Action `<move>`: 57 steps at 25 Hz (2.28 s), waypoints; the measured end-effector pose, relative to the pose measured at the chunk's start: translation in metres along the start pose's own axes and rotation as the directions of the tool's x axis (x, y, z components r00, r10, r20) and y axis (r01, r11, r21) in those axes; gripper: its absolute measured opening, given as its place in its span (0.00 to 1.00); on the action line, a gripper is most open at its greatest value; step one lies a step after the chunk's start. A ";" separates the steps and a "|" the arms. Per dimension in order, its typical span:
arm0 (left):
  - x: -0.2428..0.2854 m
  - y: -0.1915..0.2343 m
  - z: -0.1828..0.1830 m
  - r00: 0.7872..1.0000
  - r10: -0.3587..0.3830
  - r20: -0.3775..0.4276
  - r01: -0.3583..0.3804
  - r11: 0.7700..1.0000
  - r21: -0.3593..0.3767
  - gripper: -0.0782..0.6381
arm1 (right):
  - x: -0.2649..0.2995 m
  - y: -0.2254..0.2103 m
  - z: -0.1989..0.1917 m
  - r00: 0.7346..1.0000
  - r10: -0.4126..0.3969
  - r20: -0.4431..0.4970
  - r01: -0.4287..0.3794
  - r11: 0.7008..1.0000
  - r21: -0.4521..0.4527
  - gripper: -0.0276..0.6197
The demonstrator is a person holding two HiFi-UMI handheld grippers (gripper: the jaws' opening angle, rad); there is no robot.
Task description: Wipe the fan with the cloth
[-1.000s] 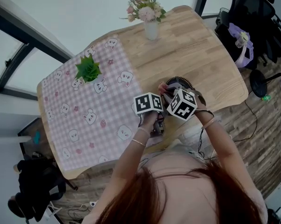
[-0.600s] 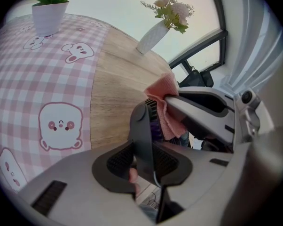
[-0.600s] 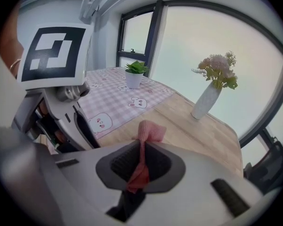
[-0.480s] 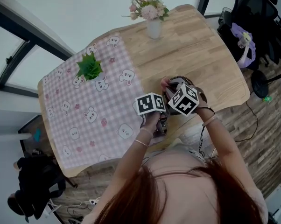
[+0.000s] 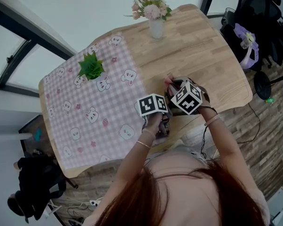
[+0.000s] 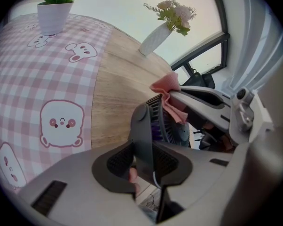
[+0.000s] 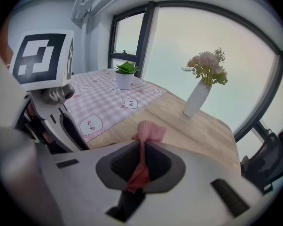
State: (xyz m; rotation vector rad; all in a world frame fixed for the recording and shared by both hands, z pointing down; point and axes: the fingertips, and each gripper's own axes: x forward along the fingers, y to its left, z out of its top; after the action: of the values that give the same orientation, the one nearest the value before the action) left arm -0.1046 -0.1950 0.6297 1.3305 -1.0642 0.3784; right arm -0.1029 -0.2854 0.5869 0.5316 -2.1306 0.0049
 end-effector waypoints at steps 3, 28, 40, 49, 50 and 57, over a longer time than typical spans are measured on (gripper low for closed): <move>0.000 0.001 0.000 1.000 -0.001 0.003 0.001 1.000 -0.002 0.25 | 0.001 -0.006 -0.001 1.000 -0.016 0.004 0.016 1.000 0.018 0.08; -0.001 -0.001 0.001 1.000 0.004 0.021 -0.004 1.000 -0.027 0.25 | -0.013 -0.051 -0.030 0.990 -0.141 -0.019 0.143 0.982 0.122 0.08; 0.001 0.000 0.001 1.000 0.006 0.022 -0.005 0.999 -0.036 0.25 | -0.023 -0.062 -0.049 0.982 -0.188 -0.021 0.189 0.969 0.158 0.08; 0.001 0.000 0.001 1.000 0.006 0.019 -0.005 0.999 -0.042 0.25 | -0.029 -0.063 -0.059 0.977 -0.210 -0.028 0.212 0.962 0.174 0.08; 0.001 0.000 0.001 1.000 0.006 0.018 -0.005 0.999 -0.041 0.25 | -0.030 -0.063 -0.060 0.977 -0.212 -0.029 0.214 0.961 0.175 0.08; 0.001 0.000 0.001 1.000 0.003 0.011 -0.002 0.999 -0.040 0.25 | -0.037 -0.061 -0.068 0.975 -0.221 -0.039 0.224 0.959 0.176 0.08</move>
State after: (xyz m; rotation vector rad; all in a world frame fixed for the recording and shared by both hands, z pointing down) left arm -0.1039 -0.1962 0.6303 1.2971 -1.0772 0.3504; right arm -0.0083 -0.3134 0.5860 0.8727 -2.0520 0.0755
